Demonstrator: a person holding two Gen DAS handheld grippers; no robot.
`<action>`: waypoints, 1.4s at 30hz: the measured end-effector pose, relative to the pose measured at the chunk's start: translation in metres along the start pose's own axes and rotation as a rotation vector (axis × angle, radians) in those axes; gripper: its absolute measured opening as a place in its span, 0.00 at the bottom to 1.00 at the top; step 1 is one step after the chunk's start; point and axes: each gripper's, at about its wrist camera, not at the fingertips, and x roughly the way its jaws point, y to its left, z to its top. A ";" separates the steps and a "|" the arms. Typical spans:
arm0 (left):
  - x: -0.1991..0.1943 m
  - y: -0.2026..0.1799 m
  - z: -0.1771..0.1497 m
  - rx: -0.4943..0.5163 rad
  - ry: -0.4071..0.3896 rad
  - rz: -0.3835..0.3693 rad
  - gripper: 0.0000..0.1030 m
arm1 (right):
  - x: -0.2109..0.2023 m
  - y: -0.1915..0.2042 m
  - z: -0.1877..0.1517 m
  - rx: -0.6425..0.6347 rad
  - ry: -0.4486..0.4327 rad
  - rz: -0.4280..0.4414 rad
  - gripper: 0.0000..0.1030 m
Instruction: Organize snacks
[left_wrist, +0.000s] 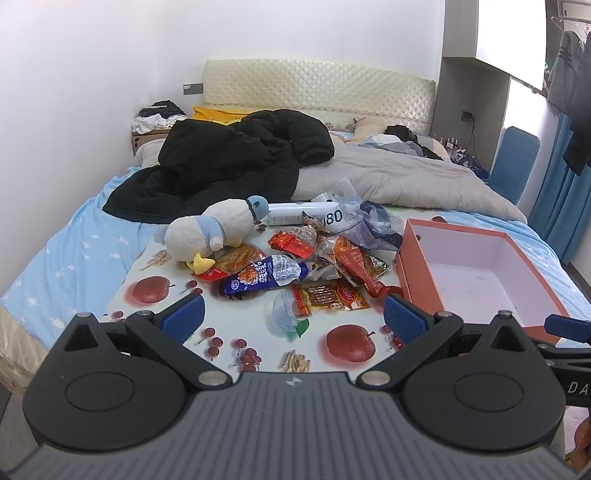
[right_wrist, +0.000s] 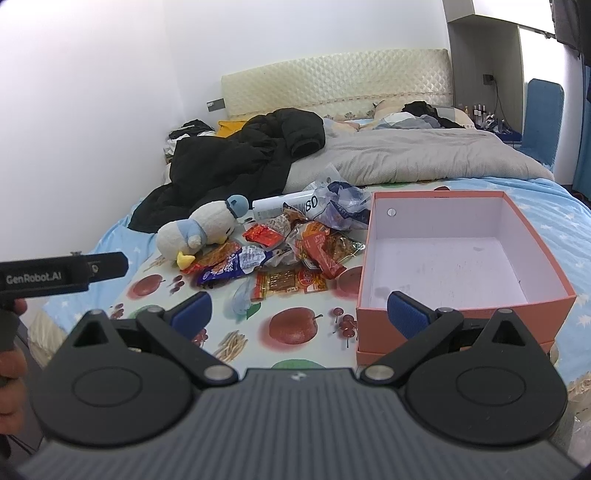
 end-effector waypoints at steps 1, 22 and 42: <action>0.000 0.000 0.000 -0.001 0.000 0.000 1.00 | 0.000 0.000 0.000 0.002 0.000 -0.001 1.00; 0.007 -0.003 -0.005 0.005 0.019 -0.014 1.00 | 0.001 -0.001 -0.001 0.011 0.009 -0.002 1.00; 0.030 0.001 -0.016 -0.010 0.071 -0.020 1.00 | 0.008 -0.004 -0.012 0.050 0.054 0.011 1.00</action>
